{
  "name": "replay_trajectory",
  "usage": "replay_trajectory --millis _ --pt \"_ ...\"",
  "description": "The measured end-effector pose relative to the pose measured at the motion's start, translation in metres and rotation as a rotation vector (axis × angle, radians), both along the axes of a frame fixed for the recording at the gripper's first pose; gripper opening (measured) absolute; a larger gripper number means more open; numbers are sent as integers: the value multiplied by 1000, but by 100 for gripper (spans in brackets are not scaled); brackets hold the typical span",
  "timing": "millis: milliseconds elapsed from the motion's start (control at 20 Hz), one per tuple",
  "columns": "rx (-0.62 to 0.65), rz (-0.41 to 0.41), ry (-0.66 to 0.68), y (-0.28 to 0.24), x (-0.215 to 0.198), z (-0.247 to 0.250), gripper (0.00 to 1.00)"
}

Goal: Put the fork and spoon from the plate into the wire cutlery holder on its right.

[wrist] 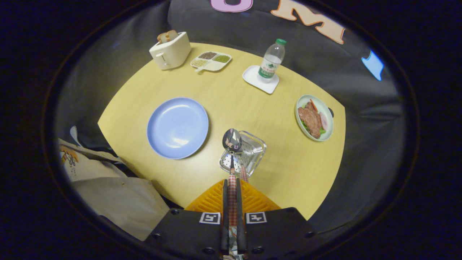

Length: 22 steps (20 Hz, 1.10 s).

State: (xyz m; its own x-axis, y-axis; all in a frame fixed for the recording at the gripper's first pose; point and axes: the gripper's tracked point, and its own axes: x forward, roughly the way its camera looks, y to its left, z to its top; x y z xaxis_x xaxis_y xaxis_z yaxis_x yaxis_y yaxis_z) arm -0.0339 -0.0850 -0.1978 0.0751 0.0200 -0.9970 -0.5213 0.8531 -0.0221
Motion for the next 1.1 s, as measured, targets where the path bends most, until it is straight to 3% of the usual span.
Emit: replay_trajectory --millis 700,1100 --pt "-106 52 155 -22 5 -33 13" --pt "-82 34 123 -10 20 -28 16"
